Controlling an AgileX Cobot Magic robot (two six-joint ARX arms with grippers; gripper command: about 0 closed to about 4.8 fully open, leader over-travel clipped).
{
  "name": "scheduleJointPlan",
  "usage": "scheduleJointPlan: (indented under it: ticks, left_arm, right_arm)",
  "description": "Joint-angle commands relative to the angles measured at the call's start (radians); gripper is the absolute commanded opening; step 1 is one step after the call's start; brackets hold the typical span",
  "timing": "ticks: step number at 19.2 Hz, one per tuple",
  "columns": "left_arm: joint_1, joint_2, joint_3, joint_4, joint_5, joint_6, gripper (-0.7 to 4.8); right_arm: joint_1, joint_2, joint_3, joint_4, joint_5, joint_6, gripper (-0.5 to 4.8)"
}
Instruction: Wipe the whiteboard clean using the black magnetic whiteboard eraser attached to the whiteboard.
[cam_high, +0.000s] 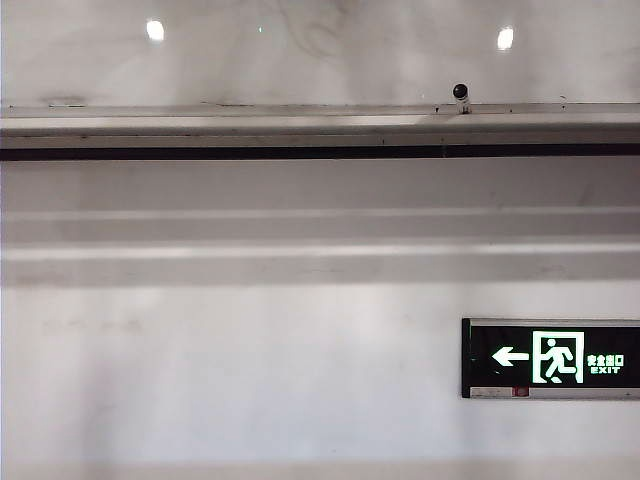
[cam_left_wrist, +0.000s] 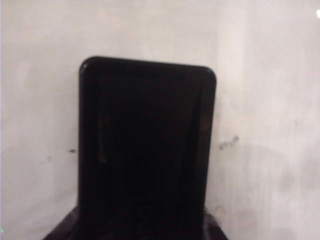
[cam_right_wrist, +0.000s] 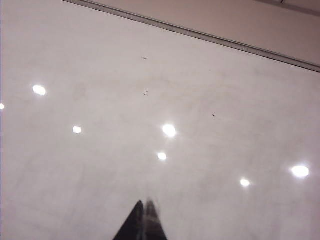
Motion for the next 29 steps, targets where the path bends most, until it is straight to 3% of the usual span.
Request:
scheduleJointPlan:
  ticks: [1,5,8,9,11,16,20,21,24,25,27,29]
  left_arm:
    - [0.000,0.002,0.002,-0.019,0.023,0.014,4.40]
    - [-0.001,0.002,0.002,0.025,0.022,0.014,4.25]
    - [-0.001,0.011,0.001,0.045,0.016,0.013,1.91]
    - [-0.001,0.018,0.002,0.048,0.016,0.012,1.77]
    - [-0.001,0.040,0.001,0.048,0.021,0.010,1.77]
    - [-0.008,0.072,0.001,0.019,0.159,0.011,1.77]
    - [-0.008,0.072,0.001,-0.017,0.175,0.018,1.78]
    - [-0.008,0.072,0.001,-0.021,0.151,0.018,1.77]
    - [-0.005,0.070,0.003,0.003,-0.097,0.017,1.75]
    - [0.006,0.064,0.003,0.012,-0.140,0.015,1.67]
    - [0.024,0.051,0.003,0.016,-0.188,0.002,1.01]
    - [0.039,0.038,0.003,0.016,-0.230,0.002,0.97]
  right_arm:
    - [0.001,-0.005,0.003,0.010,-0.001,0.004,-0.01]
    - [0.001,-0.005,0.003,0.002,-0.001,0.004,-0.01]
    - [0.001,-0.013,0.003,-0.005,-0.001,0.004,-0.01]
    - [0.001,-0.015,0.003,-0.005,-0.001,0.004,-0.01]
    - [0.002,-0.019,0.003,-0.008,-0.019,0.004,-0.01]
    - [0.001,-0.021,0.003,-0.011,-0.019,0.004,-0.01]
    - [0.002,-0.021,0.003,-0.012,-0.019,0.004,-0.01]
    - [0.001,-0.021,0.003,-0.012,-0.019,0.004,-0.01]
    - [0.001,-0.021,0.003,-0.012,-0.019,0.004,-0.01]
    - [0.002,-0.021,0.003,-0.012,-0.019,0.004,-0.01]
    - [0.002,-0.021,0.003,-0.011,-0.019,0.004,-0.01]
    - [0.002,-0.021,0.003,-0.012,-0.019,0.004,-0.01]
